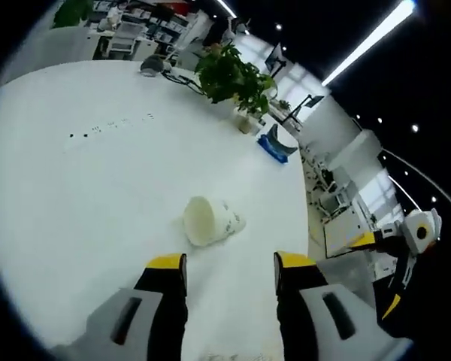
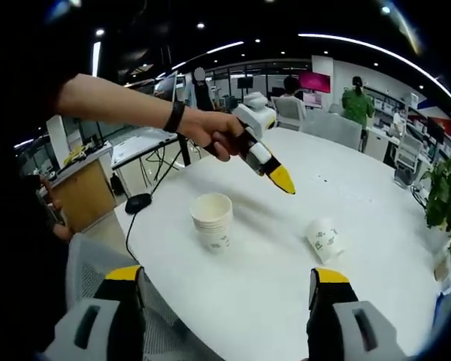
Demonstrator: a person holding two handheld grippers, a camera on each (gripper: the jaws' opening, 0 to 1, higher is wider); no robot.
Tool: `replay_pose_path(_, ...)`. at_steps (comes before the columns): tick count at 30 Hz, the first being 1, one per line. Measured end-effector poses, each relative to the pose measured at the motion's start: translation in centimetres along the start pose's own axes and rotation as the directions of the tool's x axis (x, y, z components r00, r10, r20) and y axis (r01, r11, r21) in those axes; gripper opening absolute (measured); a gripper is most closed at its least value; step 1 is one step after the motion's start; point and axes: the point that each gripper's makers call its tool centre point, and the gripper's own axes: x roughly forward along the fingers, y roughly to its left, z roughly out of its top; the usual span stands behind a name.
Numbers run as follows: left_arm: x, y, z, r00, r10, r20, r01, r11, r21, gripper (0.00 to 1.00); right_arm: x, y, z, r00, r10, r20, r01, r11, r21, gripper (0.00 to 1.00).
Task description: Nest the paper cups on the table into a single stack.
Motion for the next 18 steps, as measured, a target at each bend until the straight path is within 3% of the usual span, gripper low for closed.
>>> replay_pose_path(13, 3.8, 0.6, 0.3, 0.998, -0.068, 0.01, 0.068, 0.995, -0.066, 0.42, 0.5, 0.4, 0.1, 1.0, 0.005, -0.005, -0.005, 1.0, 0.01, 0.92)
replay_pose_path(16, 4.7, 0.4, 1.2, 0.992, -0.112, 0.063, 0.119, 0.985, -0.128, 0.42, 0.2, 0.7, 0.3, 1.0, 0.007, -0.008, -0.007, 1.0, 0.01, 0.92)
replay_pose_path(18, 5.1, 1.0, 1.4, 0.991, -0.117, 0.065, 0.125, 0.983, -0.132, 0.43, 0.2, 0.7, 0.3, 1.0, 0.009, -0.007, -0.009, 1.0, 0.011, 0.92)
